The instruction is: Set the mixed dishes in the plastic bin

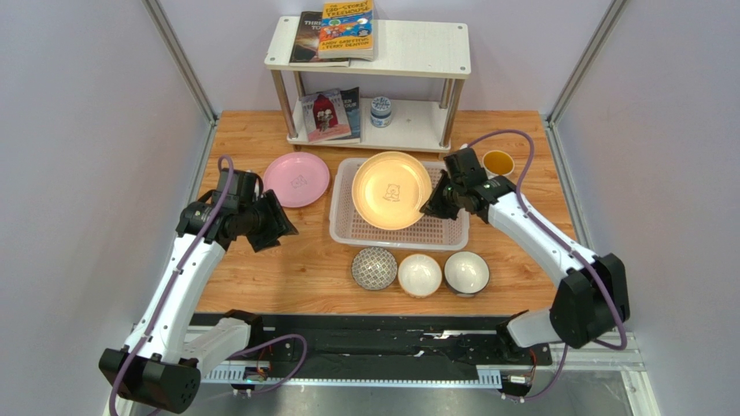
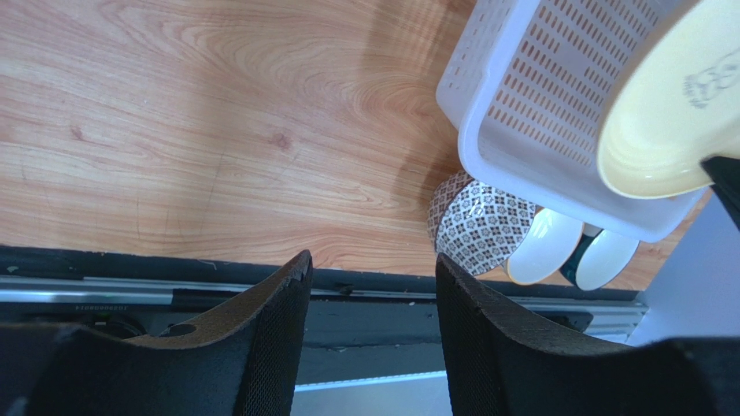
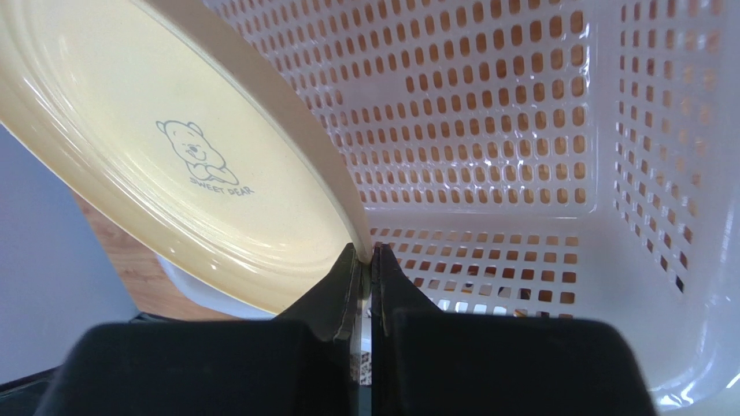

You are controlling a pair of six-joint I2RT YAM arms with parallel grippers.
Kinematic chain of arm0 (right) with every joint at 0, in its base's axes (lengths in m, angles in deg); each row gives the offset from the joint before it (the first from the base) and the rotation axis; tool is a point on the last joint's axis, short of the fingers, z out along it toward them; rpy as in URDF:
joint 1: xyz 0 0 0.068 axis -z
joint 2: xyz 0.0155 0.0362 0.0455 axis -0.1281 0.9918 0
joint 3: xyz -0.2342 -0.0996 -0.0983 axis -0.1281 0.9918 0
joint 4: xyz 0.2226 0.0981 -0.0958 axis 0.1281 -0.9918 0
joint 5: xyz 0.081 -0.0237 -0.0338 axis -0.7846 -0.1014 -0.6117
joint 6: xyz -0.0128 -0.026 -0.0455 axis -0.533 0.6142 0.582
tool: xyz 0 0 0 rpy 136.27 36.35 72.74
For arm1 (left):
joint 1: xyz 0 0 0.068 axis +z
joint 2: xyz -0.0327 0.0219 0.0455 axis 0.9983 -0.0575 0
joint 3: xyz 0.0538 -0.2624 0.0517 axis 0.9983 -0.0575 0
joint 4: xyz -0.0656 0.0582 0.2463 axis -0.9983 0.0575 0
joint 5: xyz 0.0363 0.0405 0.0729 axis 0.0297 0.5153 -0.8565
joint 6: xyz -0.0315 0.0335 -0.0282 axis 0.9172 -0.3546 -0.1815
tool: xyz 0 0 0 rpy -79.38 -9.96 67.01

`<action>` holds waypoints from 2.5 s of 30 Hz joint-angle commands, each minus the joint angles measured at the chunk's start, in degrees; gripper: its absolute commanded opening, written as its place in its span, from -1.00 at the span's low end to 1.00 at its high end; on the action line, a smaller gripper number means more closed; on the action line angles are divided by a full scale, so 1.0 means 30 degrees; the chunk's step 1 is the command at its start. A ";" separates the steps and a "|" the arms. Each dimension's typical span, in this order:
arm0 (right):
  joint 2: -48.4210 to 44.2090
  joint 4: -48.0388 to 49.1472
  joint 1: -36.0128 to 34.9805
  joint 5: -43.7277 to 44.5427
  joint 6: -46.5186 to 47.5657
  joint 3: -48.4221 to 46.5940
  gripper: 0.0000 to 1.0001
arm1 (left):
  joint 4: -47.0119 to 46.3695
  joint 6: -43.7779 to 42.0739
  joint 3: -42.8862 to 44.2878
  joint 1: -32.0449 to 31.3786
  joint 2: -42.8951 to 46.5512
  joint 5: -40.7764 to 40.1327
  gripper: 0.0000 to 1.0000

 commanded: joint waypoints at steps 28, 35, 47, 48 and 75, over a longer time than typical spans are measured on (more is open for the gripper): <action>0.6526 0.0228 -0.0146 -0.3523 0.1227 -0.2361 0.24 | -0.0008 -0.0584 -0.0149 0.0535 -0.0198 -0.2284 0.19; 0.4536 -0.0529 -0.0146 -0.3730 0.1754 -0.1598 0.34 | -0.2438 -0.1084 -0.0325 0.4987 -0.2684 -0.0703 0.19; -0.2937 -0.2522 -0.0088 -0.3234 0.0494 0.0248 0.33 | -0.5254 -0.1522 0.3949 0.5429 -1.4053 -0.0673 0.17; -0.3113 -0.2931 -0.0116 -0.3145 0.0611 0.0219 0.33 | -0.5341 -0.1406 0.4155 0.5430 -1.4580 -0.0615 0.17; -0.4227 -0.2788 -0.0116 -0.3760 0.0993 0.1391 0.29 | -0.5664 -0.0818 0.7029 0.5429 -1.8892 -0.0734 -0.10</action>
